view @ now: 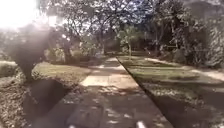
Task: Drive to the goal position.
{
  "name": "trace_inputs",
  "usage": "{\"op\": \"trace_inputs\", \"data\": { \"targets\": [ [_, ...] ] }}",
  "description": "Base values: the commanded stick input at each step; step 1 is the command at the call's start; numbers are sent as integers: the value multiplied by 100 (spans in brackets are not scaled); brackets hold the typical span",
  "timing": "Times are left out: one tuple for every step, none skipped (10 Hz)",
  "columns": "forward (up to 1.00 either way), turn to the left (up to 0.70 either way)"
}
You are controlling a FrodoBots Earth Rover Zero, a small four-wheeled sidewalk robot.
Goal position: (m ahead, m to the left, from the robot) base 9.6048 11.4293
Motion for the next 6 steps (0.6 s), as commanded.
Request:
{"op": "trace_inputs", "data": {
  "targets": [
    [50, 0],
    [50, 0],
    [50, 0],
    [50, 0],
    [50, 0],
    [50, 0]
  ]
}}
